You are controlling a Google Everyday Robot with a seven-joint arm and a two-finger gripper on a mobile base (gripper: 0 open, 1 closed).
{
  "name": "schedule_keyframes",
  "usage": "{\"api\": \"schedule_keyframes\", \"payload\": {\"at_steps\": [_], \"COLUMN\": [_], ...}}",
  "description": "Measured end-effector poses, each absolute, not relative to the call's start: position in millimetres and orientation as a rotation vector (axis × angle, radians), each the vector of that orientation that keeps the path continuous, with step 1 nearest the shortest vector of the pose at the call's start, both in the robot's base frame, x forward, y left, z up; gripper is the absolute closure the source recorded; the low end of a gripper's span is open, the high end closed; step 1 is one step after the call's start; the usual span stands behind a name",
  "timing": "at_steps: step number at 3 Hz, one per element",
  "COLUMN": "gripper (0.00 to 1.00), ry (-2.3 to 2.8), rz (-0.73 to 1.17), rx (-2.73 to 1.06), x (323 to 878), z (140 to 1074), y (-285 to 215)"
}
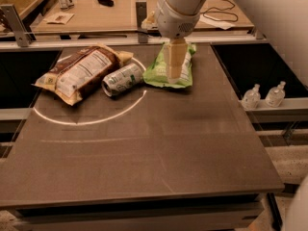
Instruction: Place 7up can upright
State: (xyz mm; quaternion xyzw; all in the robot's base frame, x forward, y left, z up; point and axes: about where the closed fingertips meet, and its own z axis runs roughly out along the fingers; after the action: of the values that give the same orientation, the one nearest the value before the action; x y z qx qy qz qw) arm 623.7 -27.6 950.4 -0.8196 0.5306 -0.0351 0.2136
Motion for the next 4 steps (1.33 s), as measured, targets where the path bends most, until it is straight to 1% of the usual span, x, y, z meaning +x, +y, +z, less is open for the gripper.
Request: {"api": "schedule_keyframes", "payload": {"at_steps": [1,4], "gripper": [0.00,0.00], "ry": [1.427,1.322], "rz": [-0.067,0.155], "rx": [-2.308,-2.314], "x": [641,682], "z": [943,903], "y": [-22,29]}}
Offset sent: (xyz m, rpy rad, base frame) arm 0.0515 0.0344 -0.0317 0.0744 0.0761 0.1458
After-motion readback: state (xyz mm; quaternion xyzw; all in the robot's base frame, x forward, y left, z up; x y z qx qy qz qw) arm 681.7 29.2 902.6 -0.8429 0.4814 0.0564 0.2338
